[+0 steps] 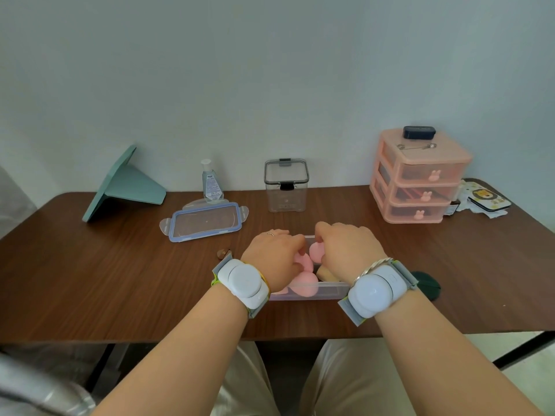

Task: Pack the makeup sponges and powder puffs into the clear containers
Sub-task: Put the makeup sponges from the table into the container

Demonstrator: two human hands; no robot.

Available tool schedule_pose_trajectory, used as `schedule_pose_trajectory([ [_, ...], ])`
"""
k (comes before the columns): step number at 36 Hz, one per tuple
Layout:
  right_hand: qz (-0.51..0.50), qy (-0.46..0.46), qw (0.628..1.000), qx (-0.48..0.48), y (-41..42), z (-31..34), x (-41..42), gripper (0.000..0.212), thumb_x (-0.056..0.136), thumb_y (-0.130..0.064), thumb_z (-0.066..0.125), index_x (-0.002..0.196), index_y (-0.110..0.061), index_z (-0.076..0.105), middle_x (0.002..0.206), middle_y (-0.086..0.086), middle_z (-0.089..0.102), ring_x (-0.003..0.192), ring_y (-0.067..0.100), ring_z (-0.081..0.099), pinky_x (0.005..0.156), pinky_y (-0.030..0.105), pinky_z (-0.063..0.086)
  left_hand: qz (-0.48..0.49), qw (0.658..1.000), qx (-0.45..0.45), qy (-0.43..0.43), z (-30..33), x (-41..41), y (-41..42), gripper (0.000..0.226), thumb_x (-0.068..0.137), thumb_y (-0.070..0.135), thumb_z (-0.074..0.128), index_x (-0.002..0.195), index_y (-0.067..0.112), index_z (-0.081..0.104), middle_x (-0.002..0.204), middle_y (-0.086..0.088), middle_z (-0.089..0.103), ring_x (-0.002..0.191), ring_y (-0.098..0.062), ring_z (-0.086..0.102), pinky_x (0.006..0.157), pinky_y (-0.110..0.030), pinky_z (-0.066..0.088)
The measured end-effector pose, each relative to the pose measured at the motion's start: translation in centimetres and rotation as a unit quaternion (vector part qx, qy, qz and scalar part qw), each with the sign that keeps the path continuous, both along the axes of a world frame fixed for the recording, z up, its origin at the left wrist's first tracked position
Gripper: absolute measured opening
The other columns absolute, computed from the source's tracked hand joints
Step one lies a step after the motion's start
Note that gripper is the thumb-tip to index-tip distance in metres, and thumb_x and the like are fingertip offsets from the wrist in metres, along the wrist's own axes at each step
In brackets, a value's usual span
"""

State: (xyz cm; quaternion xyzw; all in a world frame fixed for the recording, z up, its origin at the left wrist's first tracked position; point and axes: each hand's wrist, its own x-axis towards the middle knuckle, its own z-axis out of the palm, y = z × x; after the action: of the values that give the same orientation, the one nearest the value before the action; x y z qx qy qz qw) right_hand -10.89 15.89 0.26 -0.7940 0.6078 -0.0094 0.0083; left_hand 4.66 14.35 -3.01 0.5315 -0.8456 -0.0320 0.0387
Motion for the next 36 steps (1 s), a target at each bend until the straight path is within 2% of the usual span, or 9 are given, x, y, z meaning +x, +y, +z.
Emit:
schedule_pose_trajectory([
  [3,0.0,0.013,1.0,-0.008,0.0,0.0,0.1,0.033,0.084,-0.025,0.06,0.115,-0.022,0.049,0.1,0.002,0.06,0.091,0.023,0.061,0.092,0.041,0.04,-0.004,1.0,-0.03,0.0,0.0,0.0,0.1,0.033,0.092,0.046,0.052,0.115,0.023,0.059,0.102,-0.002,0.062,0.099,-0.022,0.054,0.084,-0.035,0.045],
  [10,-0.002,0.025,1.0,-0.002,0.0,0.1,0.4,0.026,0.089,-0.026,0.056,0.115,-0.025,0.06,0.106,0.002,0.057,0.097,0.022,0.059,0.097,0.04,0.039,0.015,0.999,-0.041,0.002,-0.2,-0.2,0.2,0.036,0.09,0.054,0.051,0.104,0.023,0.062,0.096,-0.001,0.06,0.092,-0.02,0.053,0.08,-0.034,0.046],
  [15,0.002,0.031,0.999,0.017,-0.3,-0.2,0.4,0.029,0.092,-0.032,0.053,0.119,-0.026,0.061,0.106,0.003,0.054,0.088,0.019,0.053,0.087,0.036,0.042,0.025,0.999,-0.047,0.011,-0.3,0.0,0.4,0.034,0.088,0.053,0.051,0.095,0.021,0.057,0.092,-0.001,0.055,0.089,-0.02,0.05,0.076,-0.033,0.043],
  [18,0.034,0.044,0.998,0.016,-0.3,0.2,0.2,0.03,0.091,-0.029,0.054,0.119,-0.022,0.06,0.093,-0.001,0.05,0.08,0.016,0.045,0.084,0.033,0.039,0.036,0.998,-0.051,0.018,-0.3,0.0,0.3,0.037,0.088,0.056,0.05,0.1,0.022,0.057,0.091,0.0,0.055,0.089,-0.019,0.05,0.08,-0.033,0.041],
  [20,0.039,0.029,0.999,0.019,-0.3,0.8,-0.1,0.028,0.09,-0.024,0.055,0.118,-0.019,0.056,0.089,-0.002,0.05,0.08,0.016,0.047,0.08,0.032,0.04,0.032,0.997,-0.065,0.025,-0.3,0.1,0.3,0.04,0.088,0.058,0.05,0.106,0.023,0.059,0.097,0.002,0.058,0.093,-0.019,0.052,0.091,-0.036,0.04],
  [25,0.043,0.073,0.996,0.014,-0.3,2.4,-1.0,0.03,0.093,-0.016,0.048,0.117,-0.026,0.063,0.114,0.005,0.058,0.108,0.024,0.049,0.086,0.036,0.042,-0.013,0.993,-0.09,0.077,0.3,0.2,0.4,0.03,0.089,0.046,0.055,0.11,0.027,0.066,0.105,0.004,0.061,0.104,-0.018,0.053,0.099,-0.037,0.039],
  [30,-0.001,0.096,0.995,0.031,-0.3,1.6,-1.1,0.029,0.089,-0.019,0.05,0.111,-0.024,0.068,0.109,0.001,0.062,0.104,0.022,0.048,0.08,0.035,0.04,-0.077,0.991,-0.053,0.097,0.6,-0.5,0.5,0.036,0.084,0.048,0.052,0.104,0.027,0.073,0.11,0.004,0.067,0.114,-0.018,0.054,0.105,-0.042,0.039],
  [33,-0.03,0.095,0.993,0.054,-0.1,1.4,-1.0,0.028,0.09,-0.028,0.051,0.113,-0.019,0.064,0.097,0.001,0.054,0.101,0.02,0.044,0.077,0.033,0.036,-0.092,0.991,-0.015,0.091,0.2,-0.8,0.5,0.035,0.087,0.043,0.052,0.111,0.027,0.071,0.121,0.006,0.066,0.12,-0.017,0.052,0.108,-0.043,0.038],
  [36,-0.049,0.091,0.99,0.094,0.0,1.4,-0.7,0.039,0.088,-0.042,0.05,0.119,-0.02,0.058,0.102,0.002,0.047,0.111,0.021,0.041,0.078,0.032,0.034,-0.102,0.992,0.002,0.08,-0.1,-0.9,0.6,0.036,0.091,0.036,0.049,0.12,0.024,0.068,0.126,0.005,0.065,0.124,-0.017,0.052,0.113,-0.042,0.034],
])
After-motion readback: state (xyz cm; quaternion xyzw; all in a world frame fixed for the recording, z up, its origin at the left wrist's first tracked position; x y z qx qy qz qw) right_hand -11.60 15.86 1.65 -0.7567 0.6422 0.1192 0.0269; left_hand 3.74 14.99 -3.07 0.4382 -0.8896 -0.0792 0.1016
